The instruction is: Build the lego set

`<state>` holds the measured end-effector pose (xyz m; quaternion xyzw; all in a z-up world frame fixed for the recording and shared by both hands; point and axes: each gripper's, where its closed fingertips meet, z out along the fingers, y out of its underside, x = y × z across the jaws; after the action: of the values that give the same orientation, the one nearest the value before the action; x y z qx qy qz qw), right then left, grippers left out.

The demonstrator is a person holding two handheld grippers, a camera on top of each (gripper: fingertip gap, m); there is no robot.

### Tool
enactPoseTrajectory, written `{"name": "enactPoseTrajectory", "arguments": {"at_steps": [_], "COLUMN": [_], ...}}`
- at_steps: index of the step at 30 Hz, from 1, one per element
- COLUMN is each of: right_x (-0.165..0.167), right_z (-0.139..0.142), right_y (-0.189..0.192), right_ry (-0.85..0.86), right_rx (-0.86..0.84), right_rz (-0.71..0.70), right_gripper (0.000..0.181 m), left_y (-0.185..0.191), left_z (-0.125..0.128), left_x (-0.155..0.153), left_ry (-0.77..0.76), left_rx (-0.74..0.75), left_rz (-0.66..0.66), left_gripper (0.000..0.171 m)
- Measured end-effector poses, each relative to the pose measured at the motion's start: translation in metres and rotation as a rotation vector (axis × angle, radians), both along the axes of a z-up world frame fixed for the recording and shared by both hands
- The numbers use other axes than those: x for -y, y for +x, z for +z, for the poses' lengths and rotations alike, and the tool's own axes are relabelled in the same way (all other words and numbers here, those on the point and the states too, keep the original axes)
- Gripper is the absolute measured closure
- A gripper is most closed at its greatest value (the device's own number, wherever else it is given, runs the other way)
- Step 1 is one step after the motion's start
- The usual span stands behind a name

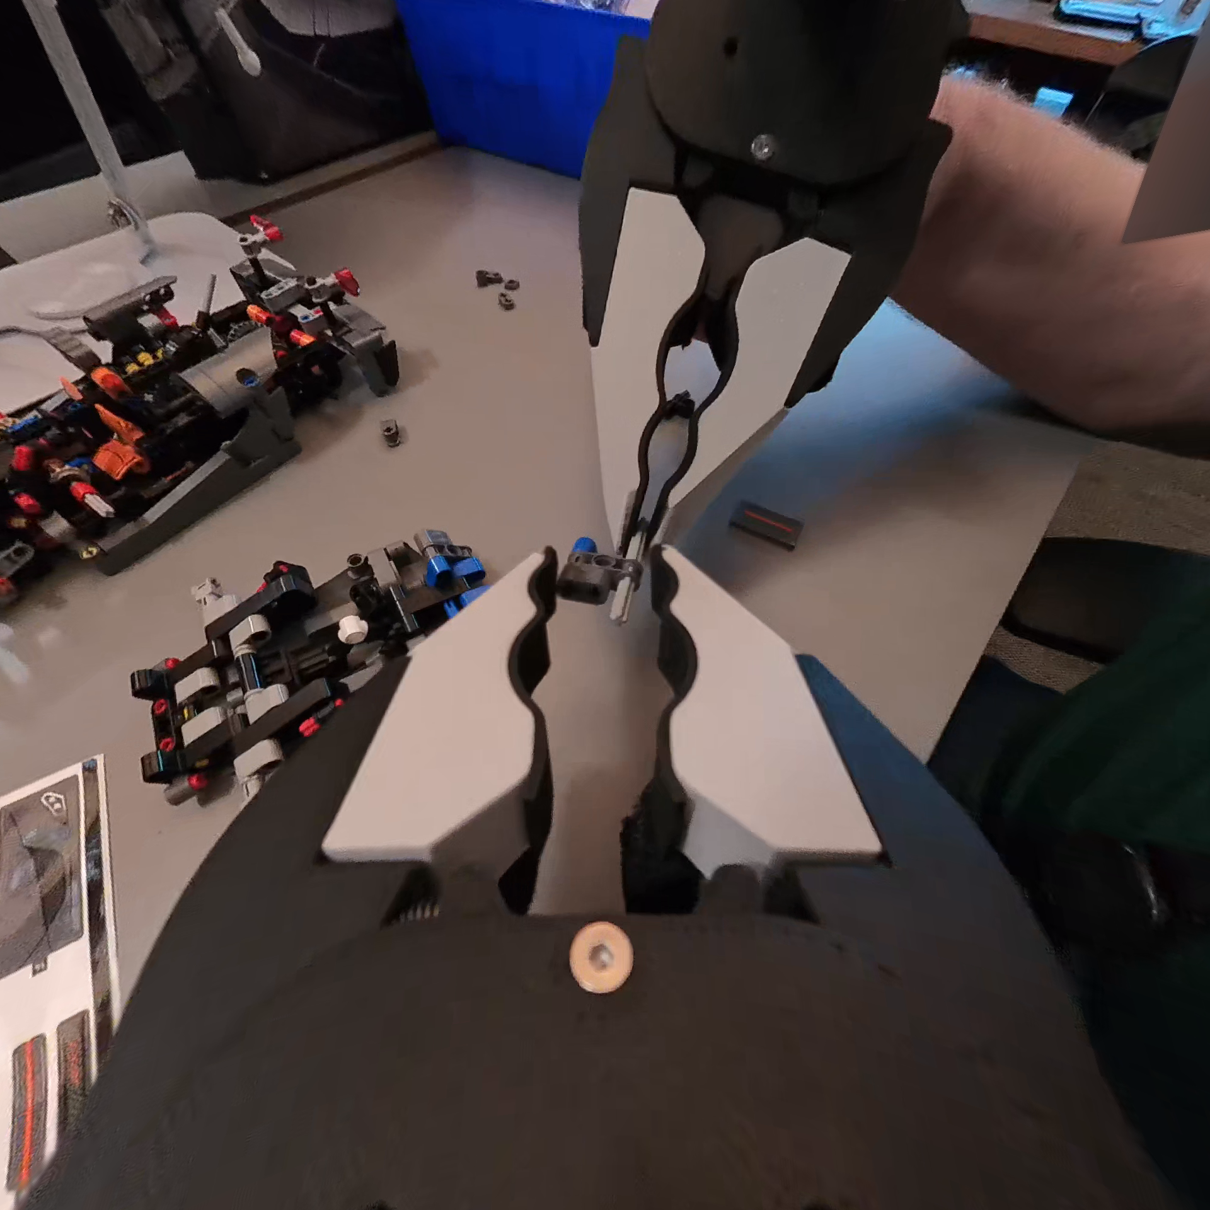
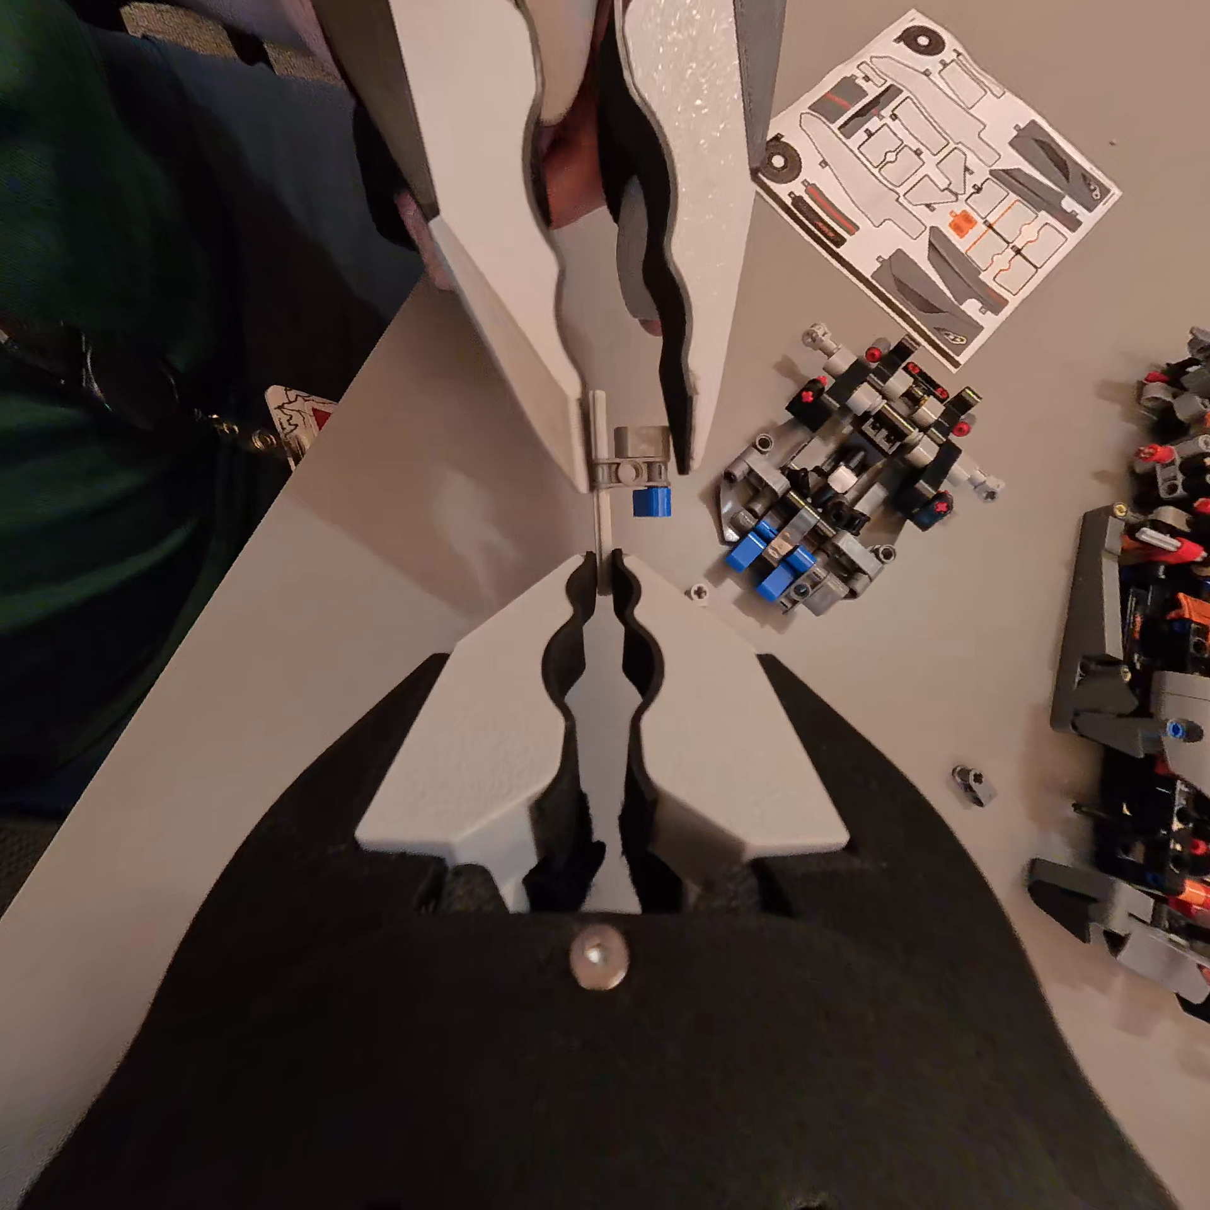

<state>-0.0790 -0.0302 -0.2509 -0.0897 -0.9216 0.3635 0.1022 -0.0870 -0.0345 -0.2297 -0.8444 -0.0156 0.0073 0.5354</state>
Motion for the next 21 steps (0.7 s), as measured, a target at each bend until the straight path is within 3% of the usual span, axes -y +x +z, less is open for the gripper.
{"name": "enactPoseTrajectory", "arguments": {"at_steps": [3, 5, 12, 21], "right_x": [-0.0004, 0.0007, -0.0028, -0.0036], "right_z": [0.0011, 0.0036, 0.0030, 0.0031], "right_y": [-0.0002, 0.0000, -0.0023, -0.0031], "right_ry": [-0.010, -0.026, -0.021, -0.011], "right_rx": [0.000, 0.005, 0.001, -0.012], "right_rz": [-0.001, 0.000, -0.011, -0.014], "right_gripper": [0.179, 0.179, 0.179, 0.179], "left_y": [-0.0045, -0.0070, 0.0006, -0.0033], "left_z": [0.0051, 0.0089, 0.0040, 0.0016], "left_x": [-0.0009, -0.0005, 0.0010, 0.0008], "left_ry": [0.031, 0.057, 0.014, 0.001], "left_rx": [0.005, 0.004, -0.027, -0.059], "left_rz": [0.020, 0.030, -0.036, -0.032], "left_gripper": [0.163, 0.167, 0.140, 0.149]}}
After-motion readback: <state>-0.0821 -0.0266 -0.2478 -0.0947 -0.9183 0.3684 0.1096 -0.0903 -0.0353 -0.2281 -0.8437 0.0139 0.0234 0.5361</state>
